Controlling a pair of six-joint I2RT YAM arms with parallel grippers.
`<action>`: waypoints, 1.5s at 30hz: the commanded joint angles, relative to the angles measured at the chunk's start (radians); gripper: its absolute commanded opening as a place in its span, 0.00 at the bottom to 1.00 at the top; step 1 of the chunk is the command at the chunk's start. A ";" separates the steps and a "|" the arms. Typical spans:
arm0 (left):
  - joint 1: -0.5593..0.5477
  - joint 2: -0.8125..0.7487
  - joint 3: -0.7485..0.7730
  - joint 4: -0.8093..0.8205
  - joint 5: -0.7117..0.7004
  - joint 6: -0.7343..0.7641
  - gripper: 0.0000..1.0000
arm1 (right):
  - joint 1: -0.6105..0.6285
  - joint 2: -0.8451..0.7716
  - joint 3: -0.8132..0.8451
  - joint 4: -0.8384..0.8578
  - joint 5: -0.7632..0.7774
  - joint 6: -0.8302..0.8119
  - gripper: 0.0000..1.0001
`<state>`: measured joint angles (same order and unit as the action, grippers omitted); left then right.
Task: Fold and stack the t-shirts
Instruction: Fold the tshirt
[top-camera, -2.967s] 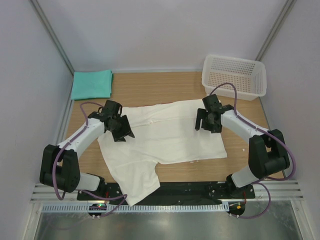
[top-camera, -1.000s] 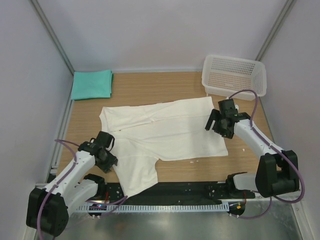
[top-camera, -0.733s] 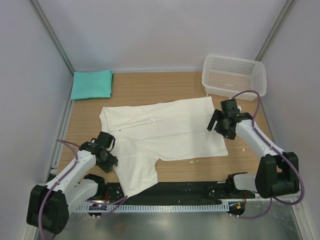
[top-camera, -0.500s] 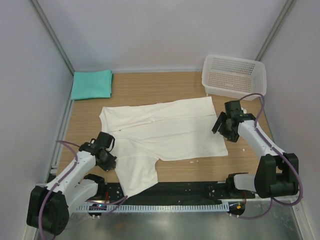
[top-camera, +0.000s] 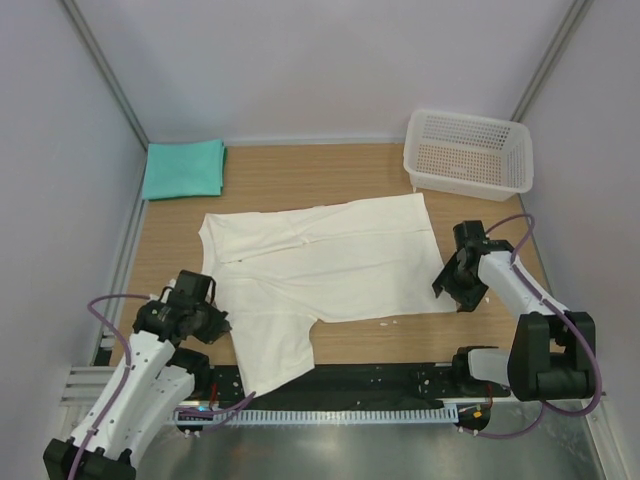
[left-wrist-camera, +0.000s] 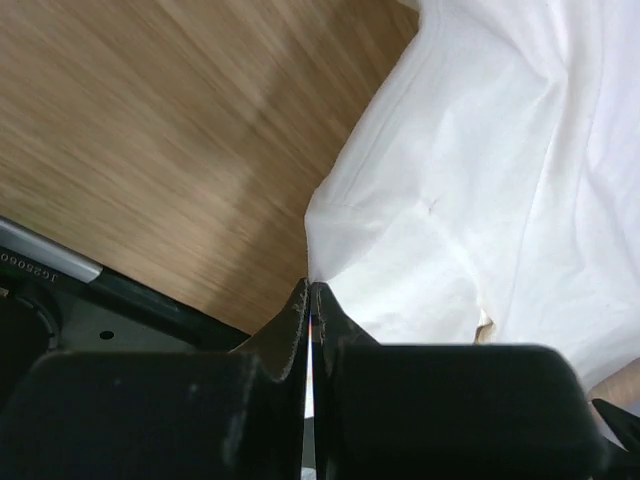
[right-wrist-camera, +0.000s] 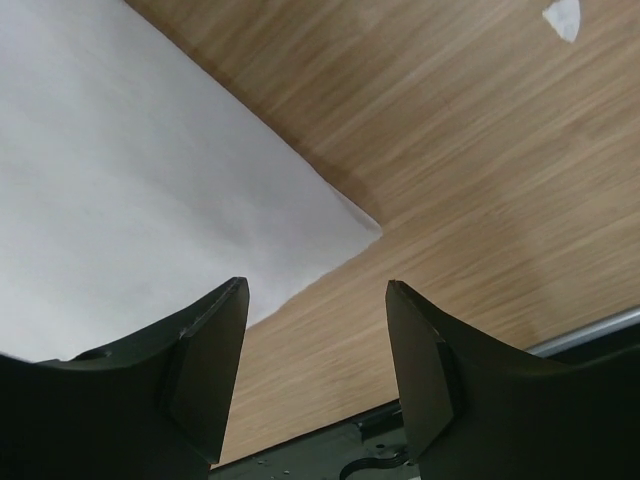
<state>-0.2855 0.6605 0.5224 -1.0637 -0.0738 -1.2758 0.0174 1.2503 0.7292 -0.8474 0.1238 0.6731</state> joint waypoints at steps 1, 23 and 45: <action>0.006 -0.047 -0.007 -0.090 0.028 -0.053 0.00 | -0.004 -0.031 -0.024 -0.048 -0.012 0.046 0.63; 0.006 -0.055 0.031 -0.136 0.095 -0.050 0.00 | -0.063 0.032 -0.017 0.007 0.028 0.049 0.43; 0.006 -0.128 0.071 -0.211 0.051 -0.069 0.00 | -0.114 0.038 -0.153 0.076 0.065 0.102 0.07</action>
<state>-0.2855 0.5522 0.5571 -1.2327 0.0143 -1.3285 -0.0856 1.2610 0.6083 -0.7509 0.1085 0.7753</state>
